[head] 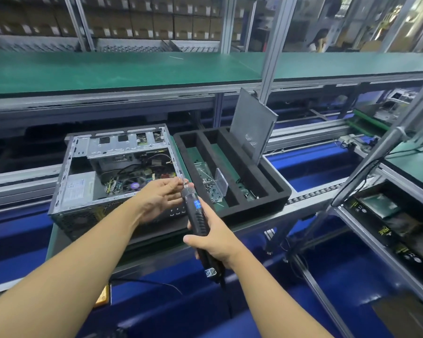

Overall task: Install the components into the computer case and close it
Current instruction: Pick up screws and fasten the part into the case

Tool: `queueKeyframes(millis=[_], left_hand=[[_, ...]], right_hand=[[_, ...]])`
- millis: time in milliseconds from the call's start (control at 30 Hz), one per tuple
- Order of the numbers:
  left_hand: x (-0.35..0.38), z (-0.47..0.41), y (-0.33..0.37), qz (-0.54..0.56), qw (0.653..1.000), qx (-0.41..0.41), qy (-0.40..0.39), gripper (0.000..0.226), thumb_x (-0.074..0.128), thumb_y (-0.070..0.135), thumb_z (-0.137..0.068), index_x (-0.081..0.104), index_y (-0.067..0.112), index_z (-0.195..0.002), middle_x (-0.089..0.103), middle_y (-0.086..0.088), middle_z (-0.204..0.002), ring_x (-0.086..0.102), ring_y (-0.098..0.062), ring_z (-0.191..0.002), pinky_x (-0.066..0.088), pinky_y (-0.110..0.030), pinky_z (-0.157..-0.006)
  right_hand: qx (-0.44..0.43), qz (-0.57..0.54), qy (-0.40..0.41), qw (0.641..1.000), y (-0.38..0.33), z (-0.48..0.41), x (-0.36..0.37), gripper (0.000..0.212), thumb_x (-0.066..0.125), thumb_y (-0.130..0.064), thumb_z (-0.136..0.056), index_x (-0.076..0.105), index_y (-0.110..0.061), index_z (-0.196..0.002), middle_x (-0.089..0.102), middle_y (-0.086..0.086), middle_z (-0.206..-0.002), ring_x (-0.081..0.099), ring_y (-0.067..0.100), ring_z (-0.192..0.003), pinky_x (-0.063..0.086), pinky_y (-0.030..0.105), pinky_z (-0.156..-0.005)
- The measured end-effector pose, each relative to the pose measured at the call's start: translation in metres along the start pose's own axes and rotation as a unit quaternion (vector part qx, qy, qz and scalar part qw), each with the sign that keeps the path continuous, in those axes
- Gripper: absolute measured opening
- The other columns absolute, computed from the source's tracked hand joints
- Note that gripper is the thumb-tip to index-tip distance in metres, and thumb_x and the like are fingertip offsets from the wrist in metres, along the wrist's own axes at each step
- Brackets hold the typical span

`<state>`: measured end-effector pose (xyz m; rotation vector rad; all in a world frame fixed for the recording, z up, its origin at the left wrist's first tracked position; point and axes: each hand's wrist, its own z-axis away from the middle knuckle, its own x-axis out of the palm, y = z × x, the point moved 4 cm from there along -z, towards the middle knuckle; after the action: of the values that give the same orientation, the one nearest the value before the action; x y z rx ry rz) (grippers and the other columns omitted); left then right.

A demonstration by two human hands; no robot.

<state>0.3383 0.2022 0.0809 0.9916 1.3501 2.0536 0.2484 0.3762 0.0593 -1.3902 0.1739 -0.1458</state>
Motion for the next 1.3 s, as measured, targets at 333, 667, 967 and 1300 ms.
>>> queueKeyframes(millis=[333,667,967,1300], left_hand=[[-0.166,0.014,0.024,-0.74,0.664,-0.049,0.099,0.099,0.081,0.06,-0.067,0.041,0.014,-0.146,0.046,-0.008,-0.147,0.046,-0.028,-0.133,0.039,-0.04,-0.109],[-0.203,-0.002,-0.004,-0.859,0.511,0.006,0.029,0.059,0.07,0.065,-0.075,0.057,0.02,-0.112,0.07,0.004,-0.099,0.061,-0.022,-0.104,0.036,-0.037,-0.106],[-0.195,0.0,0.003,-0.852,0.522,0.049,0.013,0.048,0.076,0.054,-0.076,0.056,0.015,-0.094,0.066,0.0,-0.082,0.061,-0.024,-0.089,0.05,-0.037,-0.081],[-0.215,0.029,0.009,-0.809,0.569,0.128,0.077,0.035,0.072,0.051,-0.073,0.061,0.024,-0.093,0.062,0.009,-0.102,0.051,-0.012,-0.117,0.019,-0.044,-0.108]], right_hand=[[0.051,-0.024,-0.008,0.998,0.057,-0.019,0.045,0.11,0.085,-0.027,-0.072,0.02,-0.055,-0.156,0.061,0.004,-0.115,0.063,0.019,-0.064,0.057,0.034,-0.064],[0.106,0.01,-0.023,0.994,0.102,-0.021,0.084,0.106,0.082,-0.032,-0.071,0.021,-0.059,-0.154,0.066,-0.003,-0.115,0.066,0.013,-0.07,0.059,0.032,-0.067],[0.125,-0.007,-0.05,0.991,0.114,-0.026,0.11,0.106,0.082,-0.034,-0.068,0.023,-0.064,-0.15,0.064,0.0,-0.118,0.067,0.014,-0.072,0.058,0.032,-0.064],[0.121,0.0,-0.066,0.991,0.12,-0.025,0.115,0.102,0.081,-0.031,-0.07,0.025,-0.065,-0.149,0.063,0.0,-0.112,0.065,0.018,-0.067,0.058,0.034,-0.064]])
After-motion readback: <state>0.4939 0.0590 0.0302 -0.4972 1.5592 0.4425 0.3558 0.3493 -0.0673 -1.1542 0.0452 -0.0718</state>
